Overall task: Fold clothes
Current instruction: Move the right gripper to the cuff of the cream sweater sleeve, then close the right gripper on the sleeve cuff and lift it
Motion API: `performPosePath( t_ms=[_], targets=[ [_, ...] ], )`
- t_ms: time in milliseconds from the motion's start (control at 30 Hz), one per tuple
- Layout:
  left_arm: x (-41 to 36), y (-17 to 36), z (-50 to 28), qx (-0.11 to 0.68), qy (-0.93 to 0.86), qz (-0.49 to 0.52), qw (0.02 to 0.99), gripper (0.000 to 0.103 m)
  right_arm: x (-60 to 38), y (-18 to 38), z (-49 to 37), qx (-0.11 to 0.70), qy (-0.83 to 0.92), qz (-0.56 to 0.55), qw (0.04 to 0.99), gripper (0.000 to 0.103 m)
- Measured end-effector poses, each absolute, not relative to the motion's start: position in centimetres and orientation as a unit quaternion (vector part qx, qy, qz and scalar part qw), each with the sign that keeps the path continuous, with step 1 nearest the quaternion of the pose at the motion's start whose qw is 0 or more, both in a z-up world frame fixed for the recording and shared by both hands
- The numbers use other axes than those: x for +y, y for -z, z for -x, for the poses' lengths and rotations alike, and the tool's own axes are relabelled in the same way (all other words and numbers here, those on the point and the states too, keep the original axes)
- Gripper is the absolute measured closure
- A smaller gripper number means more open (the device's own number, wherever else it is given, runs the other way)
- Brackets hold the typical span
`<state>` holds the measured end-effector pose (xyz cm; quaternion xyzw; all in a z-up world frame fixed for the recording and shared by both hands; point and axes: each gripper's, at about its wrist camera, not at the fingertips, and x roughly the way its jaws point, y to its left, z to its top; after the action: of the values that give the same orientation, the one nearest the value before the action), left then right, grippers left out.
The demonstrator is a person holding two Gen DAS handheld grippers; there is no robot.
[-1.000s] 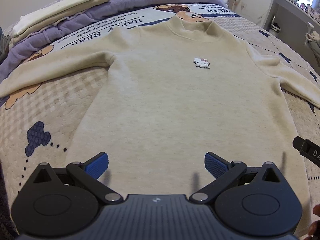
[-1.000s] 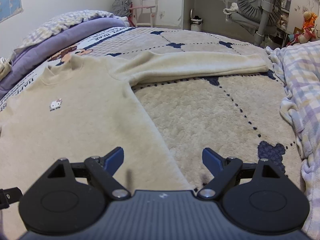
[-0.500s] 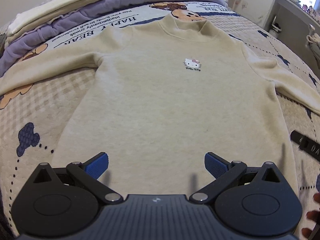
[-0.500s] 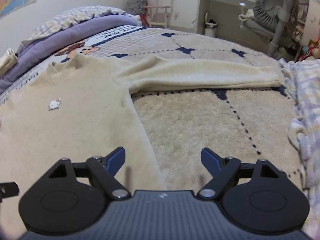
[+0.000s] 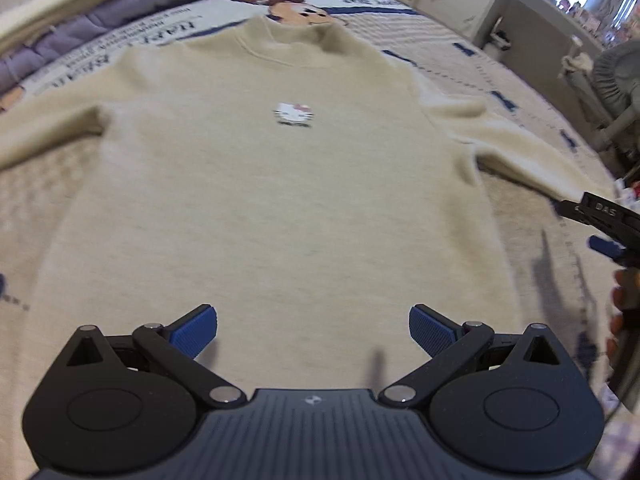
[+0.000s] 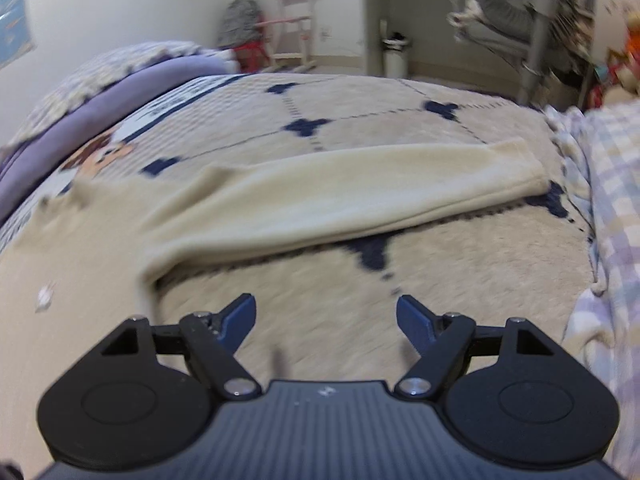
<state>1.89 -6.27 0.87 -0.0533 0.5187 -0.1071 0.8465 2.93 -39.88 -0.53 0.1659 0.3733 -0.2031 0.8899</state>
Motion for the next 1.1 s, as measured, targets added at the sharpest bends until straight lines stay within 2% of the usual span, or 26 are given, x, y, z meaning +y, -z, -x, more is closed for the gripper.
performPosePath(
  t_ms=[133,500,733,1100],
  targets=[
    [-7.3,-0.7,-1.6,0.521,0.116,0.049,0.844,0.001,-45.0,1.0,-3.2,0.358,0.239,-0.216,0.876,0.029],
    [-8.9,-0.4,-1.8,0.528,0.128,0.047,0.838,0.001,-54.4,2.5,-2.2,0.3,0.321,-0.331,0.835,0.034],
    [-9.8,-0.4,-2.2,0.528,0.129,0.052,0.837,0.001,-56.1,4.1,-2.6,0.279,0.33,-0.376,0.819,0.044],
    [-9.7,-0.1,-3.0,0.53,0.121,0.041,0.838,0.001,-58.3,5.9,-3.5,0.205,0.339,-0.429,0.812,0.051]
  ],
)
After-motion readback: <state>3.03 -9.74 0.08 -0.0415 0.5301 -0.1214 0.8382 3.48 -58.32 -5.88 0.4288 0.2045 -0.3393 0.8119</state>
